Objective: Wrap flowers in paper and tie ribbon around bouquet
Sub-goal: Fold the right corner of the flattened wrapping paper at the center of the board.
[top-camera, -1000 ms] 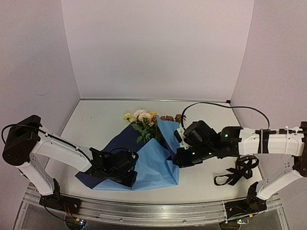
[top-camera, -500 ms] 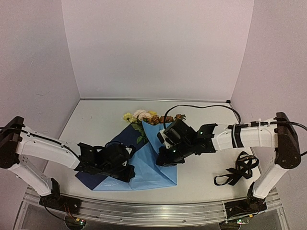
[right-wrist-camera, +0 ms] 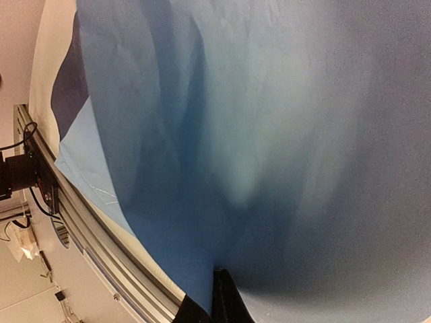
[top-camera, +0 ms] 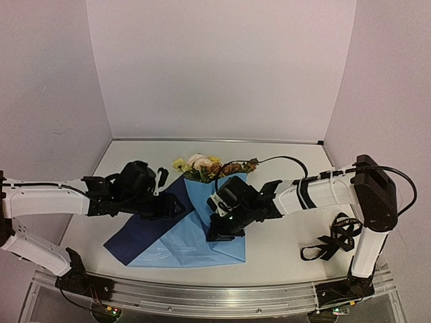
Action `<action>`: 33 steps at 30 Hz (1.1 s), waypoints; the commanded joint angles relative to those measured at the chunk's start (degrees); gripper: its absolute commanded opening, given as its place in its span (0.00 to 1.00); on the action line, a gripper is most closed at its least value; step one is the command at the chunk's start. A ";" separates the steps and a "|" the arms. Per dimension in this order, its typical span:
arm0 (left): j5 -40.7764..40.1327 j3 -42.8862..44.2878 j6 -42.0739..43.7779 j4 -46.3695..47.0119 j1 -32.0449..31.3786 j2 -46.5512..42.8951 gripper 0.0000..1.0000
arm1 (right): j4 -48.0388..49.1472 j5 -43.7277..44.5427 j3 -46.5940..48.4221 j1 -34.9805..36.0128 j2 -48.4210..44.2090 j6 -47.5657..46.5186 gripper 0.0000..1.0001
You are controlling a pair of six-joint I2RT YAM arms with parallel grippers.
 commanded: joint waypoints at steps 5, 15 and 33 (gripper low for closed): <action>9.70 9.60 4.14 -0.51 8.78 7.51 0.69 | 1.93 -2.81 3.05 -0.23 2.87 -0.51 0.02; 21.03 15.74 10.43 -3.33 15.01 15.59 0.70 | 3.83 -7.72 1.70 -2.23 3.48 -1.08 0.03; 27.41 27.82 17.24 -10.84 18.49 30.32 0.42 | 4.77 -14.68 0.96 -3.06 4.52 -2.44 0.12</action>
